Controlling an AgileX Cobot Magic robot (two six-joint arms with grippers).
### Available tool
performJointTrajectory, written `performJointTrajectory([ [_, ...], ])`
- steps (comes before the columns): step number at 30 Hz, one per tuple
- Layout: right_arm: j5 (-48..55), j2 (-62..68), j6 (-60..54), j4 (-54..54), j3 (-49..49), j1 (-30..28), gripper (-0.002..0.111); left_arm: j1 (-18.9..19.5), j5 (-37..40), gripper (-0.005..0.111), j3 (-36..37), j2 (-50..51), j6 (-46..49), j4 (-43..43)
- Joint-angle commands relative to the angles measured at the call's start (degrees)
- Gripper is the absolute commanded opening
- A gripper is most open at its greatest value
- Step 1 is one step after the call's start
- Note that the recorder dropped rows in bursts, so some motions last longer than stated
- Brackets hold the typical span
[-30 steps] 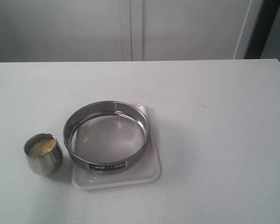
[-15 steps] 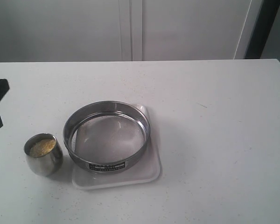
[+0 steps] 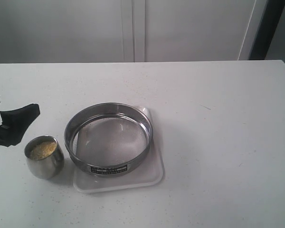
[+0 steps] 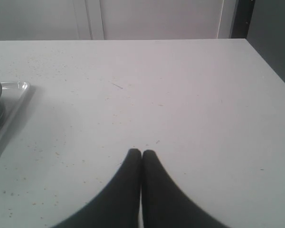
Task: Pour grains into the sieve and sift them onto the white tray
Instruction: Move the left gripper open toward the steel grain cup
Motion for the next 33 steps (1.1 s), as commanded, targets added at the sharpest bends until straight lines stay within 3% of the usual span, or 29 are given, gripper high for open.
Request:
performJointTrajectory([
  [1,-0.52,0.02,-0.01,-0.45,0.30,-0.03,0.000,0.08,-6.16,0.105,-0.18,3.08,-0.58,3.53],
  [6,-0.52,0.02,-0.01,-0.45,0.30,-0.03,0.000,0.08,-7.74,0.105,-0.18,4.93,1.22,8.39],
  [19,-0.52,0.02,-0.01,-0.45,0.30,-0.03,0.000,0.08,-9.51,0.105,-0.18,4.93,4.63,7.27],
  [26,-0.52,0.02,-0.01,-0.45,0.30,-0.03,0.000,0.08,-4.30,0.105,-0.42,4.93,10.19,0.12],
  [33,-0.52,0.02,-0.01,-0.45,0.30,-0.03,0.000,0.08,5.49,0.105,-8.36,4.98,7.78,4.96],
])
